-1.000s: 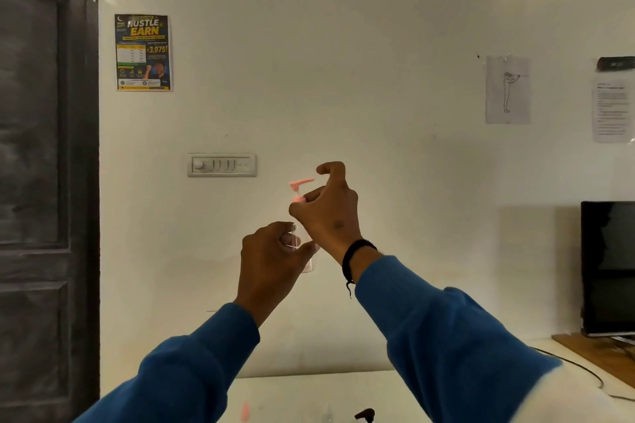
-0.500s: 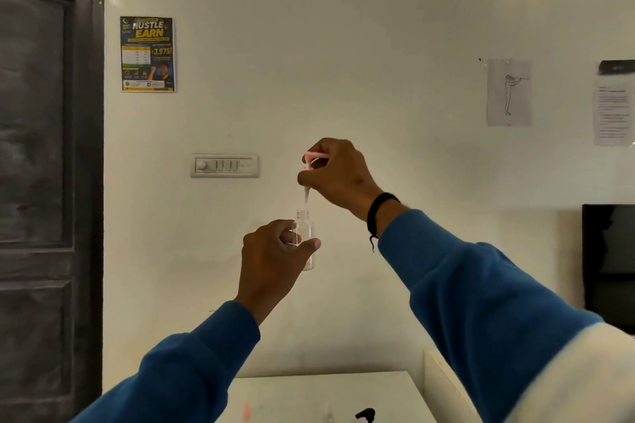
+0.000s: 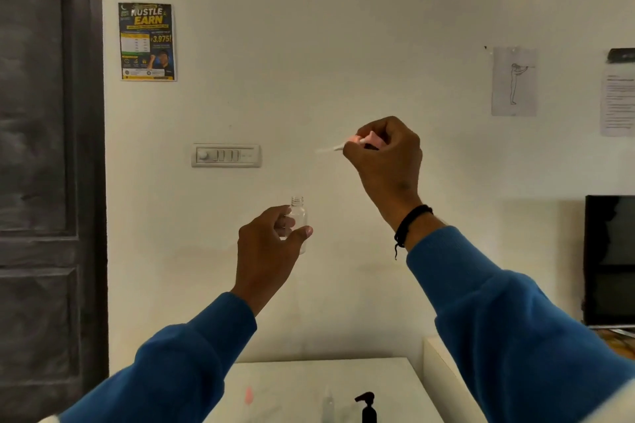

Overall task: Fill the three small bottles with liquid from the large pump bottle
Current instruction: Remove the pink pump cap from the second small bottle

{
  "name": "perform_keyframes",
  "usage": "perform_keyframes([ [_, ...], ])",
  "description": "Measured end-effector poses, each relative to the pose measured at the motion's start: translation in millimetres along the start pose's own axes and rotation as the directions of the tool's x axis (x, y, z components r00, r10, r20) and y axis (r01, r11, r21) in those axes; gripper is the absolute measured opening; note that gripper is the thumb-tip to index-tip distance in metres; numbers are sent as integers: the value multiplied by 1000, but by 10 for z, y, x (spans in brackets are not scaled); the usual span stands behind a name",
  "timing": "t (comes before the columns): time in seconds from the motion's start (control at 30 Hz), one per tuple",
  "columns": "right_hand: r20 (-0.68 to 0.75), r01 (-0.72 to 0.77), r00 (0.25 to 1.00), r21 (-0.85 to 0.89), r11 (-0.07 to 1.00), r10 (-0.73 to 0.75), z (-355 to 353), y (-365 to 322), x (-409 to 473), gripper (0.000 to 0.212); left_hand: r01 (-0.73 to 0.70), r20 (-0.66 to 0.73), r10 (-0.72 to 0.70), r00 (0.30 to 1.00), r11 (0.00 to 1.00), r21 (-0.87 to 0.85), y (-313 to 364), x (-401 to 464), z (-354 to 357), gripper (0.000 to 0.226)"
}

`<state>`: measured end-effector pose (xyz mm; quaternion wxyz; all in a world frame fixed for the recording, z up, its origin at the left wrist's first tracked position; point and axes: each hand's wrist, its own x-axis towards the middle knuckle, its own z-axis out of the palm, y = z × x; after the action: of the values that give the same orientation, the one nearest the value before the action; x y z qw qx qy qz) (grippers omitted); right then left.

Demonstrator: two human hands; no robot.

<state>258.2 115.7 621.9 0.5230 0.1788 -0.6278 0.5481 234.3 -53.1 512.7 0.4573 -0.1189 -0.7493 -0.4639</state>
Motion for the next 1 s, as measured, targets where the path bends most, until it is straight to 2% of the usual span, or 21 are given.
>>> perform_keyframes([
  [0.1,-104,-4,995,-4,1000,4,-3,172,-241,14,7,8,-7,1000,1000,-30,-61,-81,25,44],
  [0.2,-139,-16,990,-19,1000,13,42,425,-578,16,-3,31,5,1000,998,-57,-180,-240,63,44],
  [0.33,-98,-74,993,-15,997,72,148,884,-1148,19,55,68,-48,996,993,-105,-506,-580,109,39],
  [0.5,-10,-221,975,-88,971,221,255,1451,-2069,35,250,153,-233,960,962,-107,-1132,-1188,177,39],
  [0.6,60,-363,927,-105,926,370,314,1764,-2676,49,374,166,-359,919,925,-72,-1561,-1625,249,39],
  [0.77,124,-546,810,-196,815,573,454,2288,-3548,48,546,208,-532,821,838,-12,-2173,-2306,457,41],
  [1.0,172,-652,653,-367,663,737,601,2934,-4412,39,682,214,-684,698,725,94,-2990,-2867,675,41],
])
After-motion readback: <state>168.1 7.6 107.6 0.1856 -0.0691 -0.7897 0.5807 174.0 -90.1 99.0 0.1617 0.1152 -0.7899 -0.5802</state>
